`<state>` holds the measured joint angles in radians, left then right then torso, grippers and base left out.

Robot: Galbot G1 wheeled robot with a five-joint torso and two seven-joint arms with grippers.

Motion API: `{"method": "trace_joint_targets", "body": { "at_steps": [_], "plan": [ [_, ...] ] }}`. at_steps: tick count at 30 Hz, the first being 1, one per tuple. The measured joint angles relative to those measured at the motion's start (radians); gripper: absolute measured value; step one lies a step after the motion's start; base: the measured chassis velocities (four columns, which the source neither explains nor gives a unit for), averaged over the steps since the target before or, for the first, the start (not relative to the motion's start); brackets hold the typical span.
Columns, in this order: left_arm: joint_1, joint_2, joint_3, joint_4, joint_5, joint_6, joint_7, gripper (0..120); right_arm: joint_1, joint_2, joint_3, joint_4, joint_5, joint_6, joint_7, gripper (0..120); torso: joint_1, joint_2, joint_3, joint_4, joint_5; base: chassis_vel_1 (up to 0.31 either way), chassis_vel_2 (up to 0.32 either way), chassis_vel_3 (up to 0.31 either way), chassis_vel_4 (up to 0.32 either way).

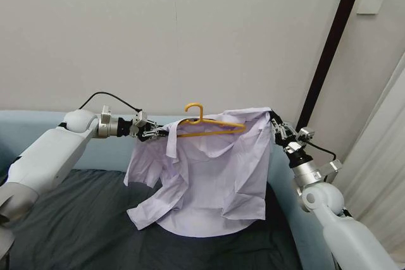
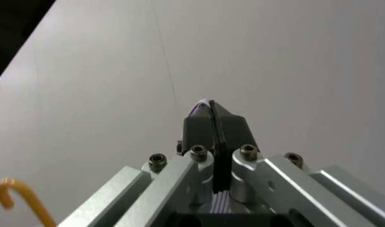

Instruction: Pick up the clothes from the sofa and hang them on the clothes hanger.

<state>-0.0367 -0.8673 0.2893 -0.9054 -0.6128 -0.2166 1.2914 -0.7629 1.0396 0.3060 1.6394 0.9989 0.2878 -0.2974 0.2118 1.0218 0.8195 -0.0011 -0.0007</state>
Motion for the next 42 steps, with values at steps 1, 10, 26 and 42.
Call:
{"method": "trace_joint_targets", "body": {
  "at_steps": [1, 10, 26, 42],
  "plan": [
    [0.0, 0.0, 0.0, 0.0, 0.0, 0.0, 0.0, 7, 0.0, 0.0, 0.0, 0.0, 0.0, 0.0, 0.0, 0, 0.0, 0.0, 0.0, 0.0, 0.0, 0.0, 0.0, 0.0, 0.0],
    [-0.008, 0.005, -0.003, -0.002, 0.049, -0.011, -0.002, 7, -0.019, -0.017, 0.036, 0.07, 0.142, -0.016, -0.046, 0, 0.0, 0.0, 0.0, -0.0001, 0.0002, 0.0, 0.0, 0.0, 0.0],
    [0.075, -0.006, -0.025, -0.06, -0.132, 0.069, -0.093, 7, -0.163, 0.001, -0.079, 0.012, -0.005, 0.028, -0.302, 0, 0.0, 0.0, 0.0, 0.0, 0.0001, 0.0, 0.0, 0.0, 0.0],
    [0.069, 0.008, -0.017, -0.122, -0.185, 0.101, -0.142, 7, -0.178, -0.006, -0.132, -0.229, -0.741, 0.137, 0.139, 25, 0.0, 0.0, 0.0, -0.0001, 0.0, 0.0, 0.0, 0.0, 0.0]
  ]
}}
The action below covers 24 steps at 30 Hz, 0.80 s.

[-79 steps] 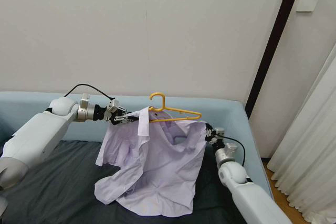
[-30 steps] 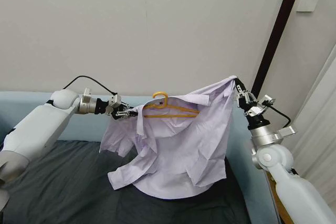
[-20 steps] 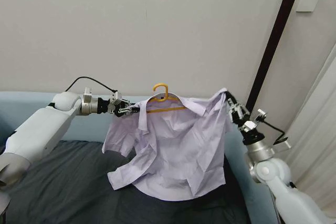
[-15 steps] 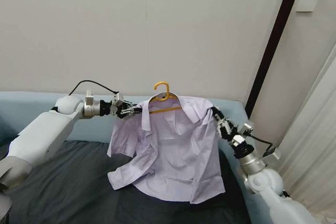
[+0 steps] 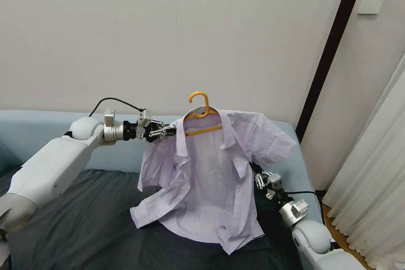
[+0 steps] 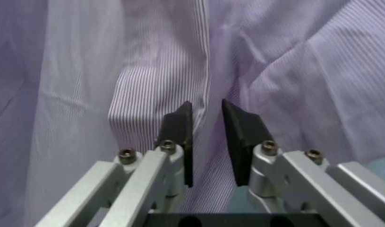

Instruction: Pick up the clothes from the sofa and hang them on the clothes hanger.

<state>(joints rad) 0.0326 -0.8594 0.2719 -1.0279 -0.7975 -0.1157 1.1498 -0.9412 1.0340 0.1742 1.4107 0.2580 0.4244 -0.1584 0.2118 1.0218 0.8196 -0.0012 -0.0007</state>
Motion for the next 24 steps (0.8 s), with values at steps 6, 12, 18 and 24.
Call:
{"method": "trace_joint_targets", "body": {
  "at_steps": [6, 12, 18, 24],
  "plan": [
    [-0.016, -0.013, 0.009, -0.002, 0.013, 0.0, -0.057, 7, -0.039, -0.018, 0.007, 0.038, -0.03, 0.135, -0.115, 45, 0.0, 0.0, 0.0, -0.0003, 0.0003, 0.0, 0.0, 0.0, 0.0],
    [-0.026, -0.006, 0.029, -0.028, 0.027, 0.009, -0.111, 7, -0.029, -0.012, -0.004, 0.167, 0.057, 0.176, -0.051, 67, 0.0, 0.0, 0.0, 0.0, 0.0001, 0.0, 0.0, 0.0, 0.0],
    [-0.029, 0.001, 0.055, -0.061, 0.034, 0.029, -0.151, 7, 0.035, -0.015, -0.13, 0.328, 0.062, -0.068, 0.29, 90, 0.0, 0.0, 0.0, 0.0001, -0.0001, 0.0, 0.0, 0.0, 0.0],
    [-0.015, -0.01, 0.059, -0.074, 0.034, 0.045, -0.168, 7, 0.154, 0.005, -0.282, 0.345, 0.052, -0.259, 0.499, 100, 0.0, 0.0, 0.0, 0.0, -0.0001, 0.0, 0.0, 0.0, 0.0]
  ]
}}
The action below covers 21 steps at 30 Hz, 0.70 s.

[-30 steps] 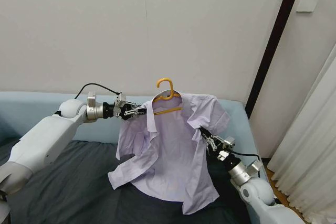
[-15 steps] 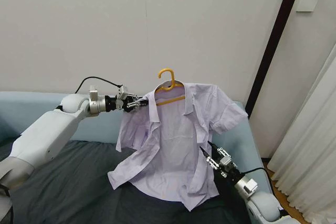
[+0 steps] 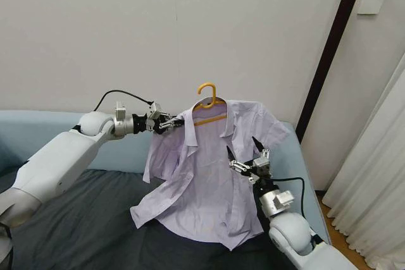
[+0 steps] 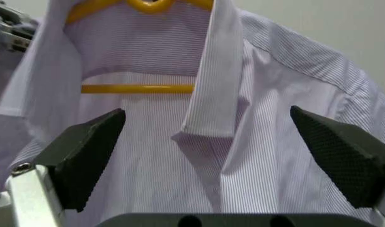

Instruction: Pick up the clothes from the sofa and hang them on the clothes hanger.

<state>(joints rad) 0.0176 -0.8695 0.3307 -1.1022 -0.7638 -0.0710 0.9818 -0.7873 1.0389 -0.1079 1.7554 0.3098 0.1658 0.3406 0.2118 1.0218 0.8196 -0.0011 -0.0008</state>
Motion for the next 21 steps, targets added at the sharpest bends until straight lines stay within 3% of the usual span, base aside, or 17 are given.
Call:
{"method": "trace_joint_targets", "body": {
  "at_steps": [8, 14, 21],
  "plan": [
    [0.018, -0.007, 0.001, -0.015, 0.009, 0.015, -0.004, 7, 0.116, 0.044, -0.081, -0.042, 0.007, -0.085, 0.105, 100, 0.0, 0.0, 0.0, 0.0, 0.0001, 0.0, 0.0, 0.0, 0.0],
    [0.016, -0.008, 0.004, -0.014, 0.009, 0.015, -0.003, 7, 0.153, 0.059, -0.097, -0.059, -0.022, -0.162, 0.164, 82, 0.0, 0.0, 0.0, -0.0001, 0.0001, 0.0, 0.0, 0.0, 0.0],
    [0.014, -0.007, 0.008, -0.01, 0.008, 0.014, 0.002, 7, 0.15, 0.066, -0.079, -0.075, -0.065, -0.139, 0.155, 53, 0.0, 0.0, 0.0, -0.0001, 0.0003, 0.0, 0.0, 0.0, 0.0]
  ]
}}
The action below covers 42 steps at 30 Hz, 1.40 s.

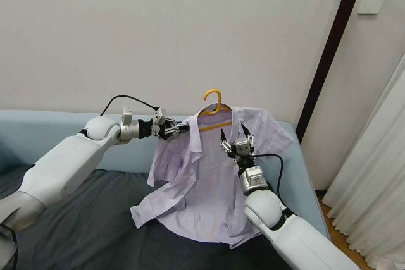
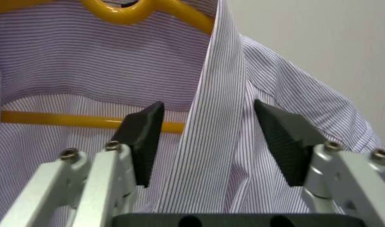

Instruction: Pick up the clothes from the sofa and hang them on the clothes hanger.

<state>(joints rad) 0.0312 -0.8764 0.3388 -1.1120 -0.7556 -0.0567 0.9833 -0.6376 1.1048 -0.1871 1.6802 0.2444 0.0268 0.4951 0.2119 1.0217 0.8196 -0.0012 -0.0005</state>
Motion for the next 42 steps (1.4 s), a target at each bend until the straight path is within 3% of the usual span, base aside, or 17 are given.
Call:
{"method": "trace_joint_targets", "body": {
  "at_steps": [11, 15, 32, 42],
  "plan": [
    [-0.002, -0.003, 0.007, 0.002, 0.0, -0.003, 0.0, 7, -0.016, -0.011, 0.04, -0.002, -0.004, 0.037, -0.069, 19, 0.0, 0.0, 0.0, 0.0, -0.0001, 0.0, 0.0, 0.0, 0.0],
    [-0.002, -0.003, 0.008, 0.004, 0.001, -0.005, 0.002, 7, -0.032, -0.017, 0.057, 0.006, 0.008, 0.062, -0.099, 0, 0.0, 0.0, 0.0, 0.0, 0.0, 0.0, 0.0, 0.0, 0.0],
    [-0.012, 0.006, 0.01, 0.006, 0.004, -0.007, 0.007, 7, -0.064, -0.042, 0.063, 0.056, 0.039, 0.107, -0.242, 0, 0.0, 0.0, 0.0, 0.0002, 0.0, 0.0, 0.0, 0.0, 0.0],
    [-0.032, 0.011, 0.019, 0.014, 0.003, -0.008, 0.028, 7, -0.097, -0.105, 0.084, 0.074, 0.001, 0.132, -0.305, 0, 0.0, 0.0, 0.0, 0.0, 0.0, 0.0, 0.0, 0.0, 0.0]
  ]
}}
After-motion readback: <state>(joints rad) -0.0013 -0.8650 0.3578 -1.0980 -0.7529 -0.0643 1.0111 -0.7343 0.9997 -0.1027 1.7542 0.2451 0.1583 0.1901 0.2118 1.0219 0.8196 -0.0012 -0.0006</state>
